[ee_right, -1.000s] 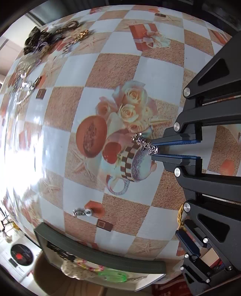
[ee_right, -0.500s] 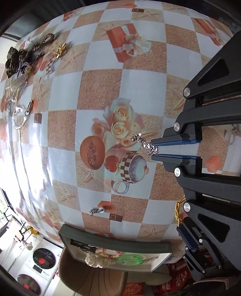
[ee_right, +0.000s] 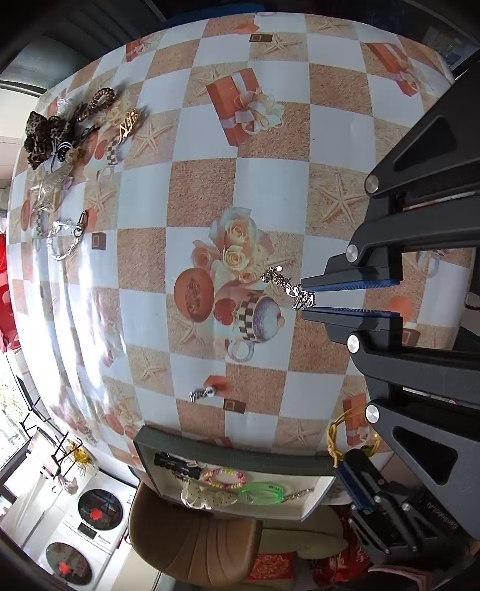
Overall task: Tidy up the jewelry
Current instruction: 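Carry the yellow hair tie and silver chain charm over the tray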
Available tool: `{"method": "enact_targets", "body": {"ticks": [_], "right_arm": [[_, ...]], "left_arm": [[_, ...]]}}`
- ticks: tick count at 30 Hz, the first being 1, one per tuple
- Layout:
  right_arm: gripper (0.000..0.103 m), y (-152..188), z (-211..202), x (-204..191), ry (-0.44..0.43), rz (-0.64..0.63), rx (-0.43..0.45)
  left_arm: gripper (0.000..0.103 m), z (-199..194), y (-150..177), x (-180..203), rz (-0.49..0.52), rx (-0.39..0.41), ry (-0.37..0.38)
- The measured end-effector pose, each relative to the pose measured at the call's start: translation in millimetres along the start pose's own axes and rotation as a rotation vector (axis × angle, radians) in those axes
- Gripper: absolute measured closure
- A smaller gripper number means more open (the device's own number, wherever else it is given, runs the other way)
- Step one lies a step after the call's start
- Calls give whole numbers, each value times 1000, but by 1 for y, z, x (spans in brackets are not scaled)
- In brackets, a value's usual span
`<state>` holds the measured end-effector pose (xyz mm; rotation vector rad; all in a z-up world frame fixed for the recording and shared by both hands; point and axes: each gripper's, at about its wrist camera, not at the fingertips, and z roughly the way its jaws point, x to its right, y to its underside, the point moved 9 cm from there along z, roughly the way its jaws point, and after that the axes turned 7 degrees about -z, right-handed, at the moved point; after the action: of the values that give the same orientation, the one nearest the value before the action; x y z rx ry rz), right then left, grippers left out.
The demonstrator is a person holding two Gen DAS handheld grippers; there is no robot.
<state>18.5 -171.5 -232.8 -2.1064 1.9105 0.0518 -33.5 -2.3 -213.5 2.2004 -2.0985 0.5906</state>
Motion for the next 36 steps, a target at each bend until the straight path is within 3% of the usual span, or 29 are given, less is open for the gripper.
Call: {"method": "enact_targets", "body": {"ticks": [9, 21, 36], "right_arm": [[94, -9, -15, -29, -9, -36, 22], [94, -41, -17, -97, -38, -143, 42], [94, -78, 9, -187, -70, -291, 12]], "left_arm": [[84, -31, -14, -31, -43, 61, -6], [84, -60, -33, -97, -141, 119, -41], [84, -54, -45, -159, -225, 109, -69]]}}
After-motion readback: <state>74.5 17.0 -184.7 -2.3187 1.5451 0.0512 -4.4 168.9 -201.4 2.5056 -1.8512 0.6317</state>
